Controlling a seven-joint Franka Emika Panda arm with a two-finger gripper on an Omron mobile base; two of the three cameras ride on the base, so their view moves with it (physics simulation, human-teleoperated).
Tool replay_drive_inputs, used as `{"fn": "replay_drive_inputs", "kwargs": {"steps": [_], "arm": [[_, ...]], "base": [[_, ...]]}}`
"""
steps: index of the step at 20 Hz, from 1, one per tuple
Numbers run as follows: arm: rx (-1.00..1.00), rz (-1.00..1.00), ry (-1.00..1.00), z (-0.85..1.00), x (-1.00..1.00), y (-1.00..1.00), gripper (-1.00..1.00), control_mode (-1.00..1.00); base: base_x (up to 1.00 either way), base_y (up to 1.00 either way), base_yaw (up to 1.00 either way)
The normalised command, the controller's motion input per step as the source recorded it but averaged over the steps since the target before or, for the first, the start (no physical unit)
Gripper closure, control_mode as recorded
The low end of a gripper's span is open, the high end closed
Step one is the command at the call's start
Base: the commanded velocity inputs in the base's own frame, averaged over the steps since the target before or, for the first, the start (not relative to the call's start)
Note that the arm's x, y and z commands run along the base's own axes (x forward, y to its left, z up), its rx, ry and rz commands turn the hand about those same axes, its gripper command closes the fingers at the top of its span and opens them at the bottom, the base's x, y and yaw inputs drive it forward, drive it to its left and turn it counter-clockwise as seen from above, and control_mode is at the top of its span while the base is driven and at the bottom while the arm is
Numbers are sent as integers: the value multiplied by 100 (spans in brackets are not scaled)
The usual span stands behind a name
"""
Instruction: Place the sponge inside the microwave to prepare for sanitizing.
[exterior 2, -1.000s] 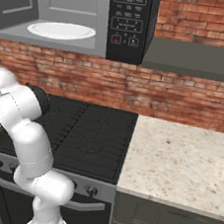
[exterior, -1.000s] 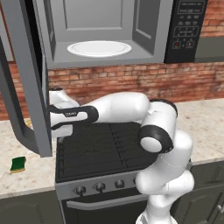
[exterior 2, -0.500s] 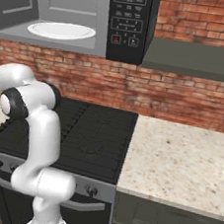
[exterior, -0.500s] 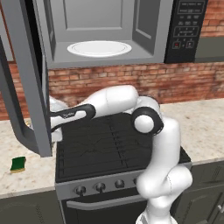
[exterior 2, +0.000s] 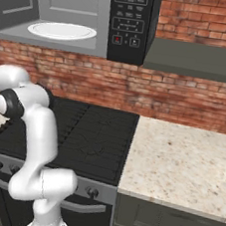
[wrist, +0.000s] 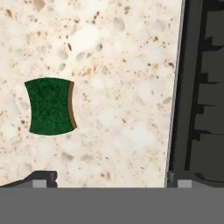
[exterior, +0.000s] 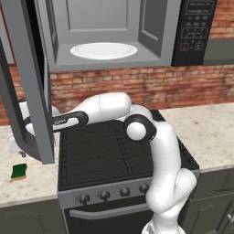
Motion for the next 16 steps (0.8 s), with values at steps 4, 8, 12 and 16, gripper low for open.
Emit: {"fn": "replay_drive_inputs", "kwargs": {"steps": [4, 8, 12, 16], "arm": [[0, 0, 0, -41, 5, 20, -100, -100], [0, 0, 0, -14, 12, 10, -100, -100], [0, 0, 0, -4, 11, 8, -100, -100], [0, 0, 0, -3, 7, 17, -100, -100]], "base": [[0, 0, 0], [0, 0, 0], [0, 0, 0], [0, 0, 0]]}}
